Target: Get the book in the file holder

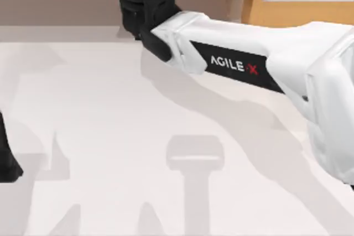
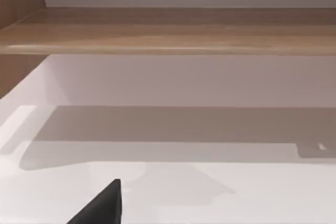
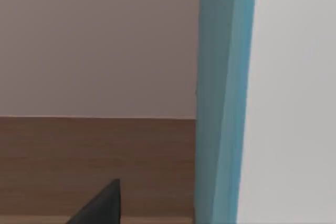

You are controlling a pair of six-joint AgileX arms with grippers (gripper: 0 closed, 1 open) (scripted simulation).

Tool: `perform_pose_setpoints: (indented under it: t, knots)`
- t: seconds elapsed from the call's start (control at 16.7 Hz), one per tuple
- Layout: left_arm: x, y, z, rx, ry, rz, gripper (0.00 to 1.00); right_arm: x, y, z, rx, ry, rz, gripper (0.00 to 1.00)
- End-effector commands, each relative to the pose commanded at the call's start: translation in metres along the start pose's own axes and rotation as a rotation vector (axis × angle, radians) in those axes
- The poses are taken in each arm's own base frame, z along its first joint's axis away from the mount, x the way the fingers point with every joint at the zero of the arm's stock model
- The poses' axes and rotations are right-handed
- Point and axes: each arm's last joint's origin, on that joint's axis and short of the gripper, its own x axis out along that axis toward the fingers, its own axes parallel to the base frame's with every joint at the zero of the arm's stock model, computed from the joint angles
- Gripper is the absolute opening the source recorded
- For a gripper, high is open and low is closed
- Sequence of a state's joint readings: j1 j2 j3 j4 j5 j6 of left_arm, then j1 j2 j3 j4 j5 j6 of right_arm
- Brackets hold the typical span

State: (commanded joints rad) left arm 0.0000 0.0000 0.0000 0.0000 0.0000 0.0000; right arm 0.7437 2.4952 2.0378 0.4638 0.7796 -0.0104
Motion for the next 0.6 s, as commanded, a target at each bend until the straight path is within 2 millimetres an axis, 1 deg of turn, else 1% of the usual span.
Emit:
perform_pose_setpoints:
  t: [0.12,0.36,0.6]
  knots:
    - [0.0000,0.0000,0.0000,0.000,0.000,0.000,1.00,0.0045,0.0000,0.0000,0.000,0.000,0.000,1.00]
    - [0.0000,0.0000,0.0000,0.000,0.000,0.000,1.00,0.0051,0.0000,0.0000,0.000,0.000,0.000,1.00]
    - [0.0000,0.0000,0.0000,0.000,0.000,0.000,1.00,0.0051,0.0000,0.0000,0.000,0.000,0.000,0.70]
